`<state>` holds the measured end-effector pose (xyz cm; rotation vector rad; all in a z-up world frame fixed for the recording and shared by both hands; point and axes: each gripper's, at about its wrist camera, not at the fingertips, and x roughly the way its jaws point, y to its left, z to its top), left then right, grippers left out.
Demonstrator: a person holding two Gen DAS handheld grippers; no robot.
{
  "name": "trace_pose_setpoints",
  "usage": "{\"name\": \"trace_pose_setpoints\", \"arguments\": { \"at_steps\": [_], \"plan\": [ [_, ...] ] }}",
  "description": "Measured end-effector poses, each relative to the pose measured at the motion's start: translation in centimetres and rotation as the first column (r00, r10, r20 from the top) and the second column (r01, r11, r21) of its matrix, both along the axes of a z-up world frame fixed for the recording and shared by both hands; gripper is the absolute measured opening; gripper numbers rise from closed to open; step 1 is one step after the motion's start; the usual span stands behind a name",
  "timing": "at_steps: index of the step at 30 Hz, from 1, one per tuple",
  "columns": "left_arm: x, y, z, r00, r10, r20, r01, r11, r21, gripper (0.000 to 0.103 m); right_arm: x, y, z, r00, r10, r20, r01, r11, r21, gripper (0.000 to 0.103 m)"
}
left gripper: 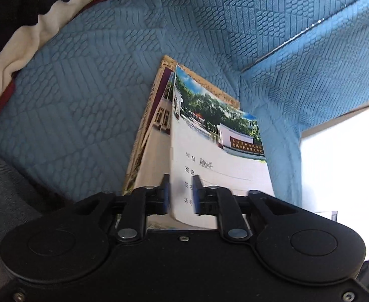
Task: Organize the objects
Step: 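Lower the postcard onto the stacked postcards with both tools, then open both tools and pull back from the stack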
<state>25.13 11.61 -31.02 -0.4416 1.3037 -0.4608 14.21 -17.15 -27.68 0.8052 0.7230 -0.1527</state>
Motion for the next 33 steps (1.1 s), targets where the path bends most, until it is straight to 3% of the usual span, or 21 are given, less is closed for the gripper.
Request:
{"name": "trace_pose_setpoints", "arguments": {
  "at_steps": [2, 4, 6, 10, 13, 17, 25, 33],
  "plan": [
    [-0.4, 0.1, 0.6, 1.000, -0.013, 0.023, 0.011, 0.999, 0.046, 0.034, -0.1, -0.1, -0.2, 0.999, 0.005, -0.049, -0.004, 1.000, 0.010, 0.018],
    [-0.9, 0.3, 1.3, 0.999, -0.023, 0.039, 0.020, 0.996, 0.082, 0.041, -0.5, -0.2, -0.2, 0.997, -0.009, -0.075, 0.010, 1.000, 0.016, 0.043],
    [-1.3, 0.7, 1.9, 0.999, -0.021, 0.043, 0.016, 0.995, 0.101, 0.046, -1.0, -0.3, 0.1, 0.995, -0.015, -0.094, 0.017, 1.000, 0.017, 0.050],
    [-2.4, 1.7, 3.8, 0.997, -0.016, 0.069, 0.007, 0.991, 0.130, 0.048, -2.1, -0.5, 1.9, 0.996, -0.002, -0.093, 0.000, 1.000, -0.023, 0.050],
    [-3.3, 2.3, 5.8, 0.996, -0.017, 0.088, 0.007, 0.994, 0.112, 0.049, -2.4, -0.6, 4.1, 0.997, 0.021, -0.078, -0.027, 0.997, -0.067, 0.050],
    [-4.5, 2.4, 10.1, 0.985, -0.043, 0.165, 0.027, 0.995, 0.098, 0.055, -2.9, -1.0, 8.6, 0.999, 0.050, -0.003, -0.050, 0.991, -0.126, 0.050],
    [-6.9, 2.2, 19.1, 0.932, -0.063, 0.358, 0.029, 0.995, 0.100, 0.070, -4.7, -1.2, 17.8, 0.981, 0.127, 0.146, -0.083, 0.957, -0.277, 0.050],
    [-9.7, 3.0, 24.6, 0.876, -0.071, 0.477, 0.022, 0.994, 0.108, 0.085, -7.0, -0.7, 21.9, 0.963, 0.195, 0.187, -0.122, 0.931, -0.344, 0.050]
  ]
}}
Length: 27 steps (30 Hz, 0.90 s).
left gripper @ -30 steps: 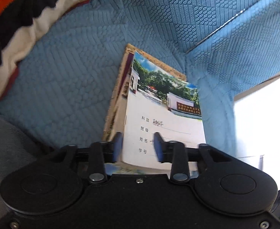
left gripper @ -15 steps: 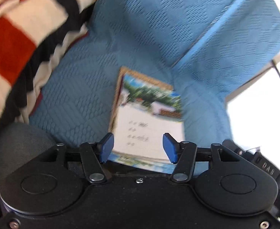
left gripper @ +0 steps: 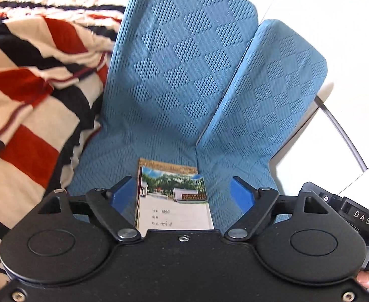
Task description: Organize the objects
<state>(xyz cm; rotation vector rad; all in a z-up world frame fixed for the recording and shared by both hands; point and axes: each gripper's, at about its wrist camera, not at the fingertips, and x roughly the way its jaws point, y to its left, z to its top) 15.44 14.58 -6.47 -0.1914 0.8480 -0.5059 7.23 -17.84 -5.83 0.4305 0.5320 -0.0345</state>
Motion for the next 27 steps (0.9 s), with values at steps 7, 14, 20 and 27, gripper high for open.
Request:
{"name": "trace_pose_setpoints", "arguments": {
  "at_steps": [7, 14, 20, 27],
  "plan": [
    [-2.2, 0.2, 1.1, 0.999, -0.029, 0.033, 0.028, 0.999, 0.026, 0.102, -1.9, 1.0, 0.6, 0.999, 0.044, 0.005, -0.044, 0.998, -0.047, 0.050],
    [-3.8, 0.2, -0.6, 0.999, -0.039, 0.013, 0.038, 0.999, 0.036, 0.102, -3.1, 2.0, -1.0, 0.997, 0.073, -0.040, -0.076, 0.993, -0.092, 0.049],
    [-4.5, 0.5, -3.0, 1.000, -0.019, -0.015, 0.020, 0.998, 0.056, 0.102, -3.7, 2.3, -3.4, 0.993, 0.065, -0.095, -0.076, 0.991, -0.114, 0.049],
    [-5.2, 0.6, -4.8, 1.000, -0.005, -0.015, 0.006, 0.997, 0.082, 0.102, -3.8, 2.2, -5.5, 0.990, 0.057, -0.131, -0.073, 0.989, -0.127, 0.049]
  ]
}}
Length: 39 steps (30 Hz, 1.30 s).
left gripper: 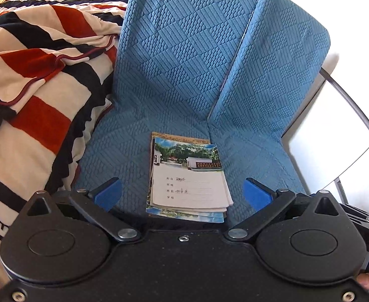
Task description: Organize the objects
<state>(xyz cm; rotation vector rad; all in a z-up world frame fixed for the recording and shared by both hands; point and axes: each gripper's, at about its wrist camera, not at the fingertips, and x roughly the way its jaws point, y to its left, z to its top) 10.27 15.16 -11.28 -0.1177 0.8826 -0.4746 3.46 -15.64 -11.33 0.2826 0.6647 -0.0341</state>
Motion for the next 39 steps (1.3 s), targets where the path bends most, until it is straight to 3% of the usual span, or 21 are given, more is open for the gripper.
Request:
{"name": "trace_pose_setpoints", "arguments": {
  "at_steps": [2, 4, 7, 39],
  "plan": [
    [-0.1, 0.1, -0.4, 1.000, 0.008, -0.014, -0.008, 1.000, -0.004, 0.102, 0.2, -0.1, -0.3, 1.000, 0.002, -0.012, -0.002, 1.000, 0.004, 0.053],
    [-0.1, 0.1, -0.7, 1.000, 0.013, -0.021, -0.013, 1.000, -0.006, 0.102, 0.3, -0.1, -0.5, 1.000, 0.001, -0.009, -0.001, 1.000, 0.005, 0.087],
    [0.0, 0.2, -1.2, 1.000, 0.015, -0.027, -0.015, 1.000, -0.006, 0.102, 0.9, -0.2, -0.6, 1.000, 0.006, -0.014, -0.006, 1.000, -0.013, 0.103],
    [0.3, -1.0, -1.4, 1.000, -0.018, -0.025, 0.017, 1.000, -0.011, 0.102, 0.9, -1.2, -1.4, 0.997, -0.054, -0.053, 0.053, 0.999, -0.005, 0.103]
  ]
}}
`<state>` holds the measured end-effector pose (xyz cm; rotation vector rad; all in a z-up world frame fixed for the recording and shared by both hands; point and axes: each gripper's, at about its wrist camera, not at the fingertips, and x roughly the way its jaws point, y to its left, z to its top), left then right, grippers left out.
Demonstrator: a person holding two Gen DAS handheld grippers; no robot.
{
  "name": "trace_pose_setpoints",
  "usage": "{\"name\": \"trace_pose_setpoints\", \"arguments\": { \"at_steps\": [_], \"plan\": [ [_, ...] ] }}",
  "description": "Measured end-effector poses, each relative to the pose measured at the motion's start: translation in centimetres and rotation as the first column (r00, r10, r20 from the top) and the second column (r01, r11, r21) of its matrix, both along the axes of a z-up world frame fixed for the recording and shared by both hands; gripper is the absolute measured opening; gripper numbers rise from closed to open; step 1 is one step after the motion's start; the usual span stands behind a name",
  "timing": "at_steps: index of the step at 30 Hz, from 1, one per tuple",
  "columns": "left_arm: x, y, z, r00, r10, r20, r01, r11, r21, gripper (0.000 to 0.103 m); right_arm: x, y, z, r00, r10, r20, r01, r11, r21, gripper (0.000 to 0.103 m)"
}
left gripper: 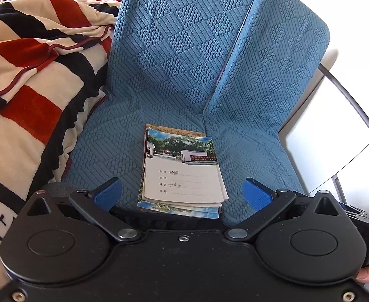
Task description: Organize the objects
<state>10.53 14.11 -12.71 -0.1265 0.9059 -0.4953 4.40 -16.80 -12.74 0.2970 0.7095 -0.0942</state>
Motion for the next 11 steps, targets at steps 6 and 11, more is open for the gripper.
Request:
{"name": "trace_pose_setpoints", "arguments": {
  "at_steps": [6, 11],
  "plan": [
    [0.00, 0.06, -0.01, 1.000, -0.001, -0.001, 0.001, 1.000, -0.004, 0.102, 0.09, -0.18, -0.17, 1.000, -0.007, -0.008, 0.007, 1.000, 0.009, 0.103],
    [-0.06, 0.04, 0.04, 1.000, 0.001, -0.002, -0.001, 1.000, -0.003, 0.102, -0.01, -0.20, -0.19, 1.000, -0.014, -0.007, 0.014, 1.000, 0.009, 0.103]
  ]
}}
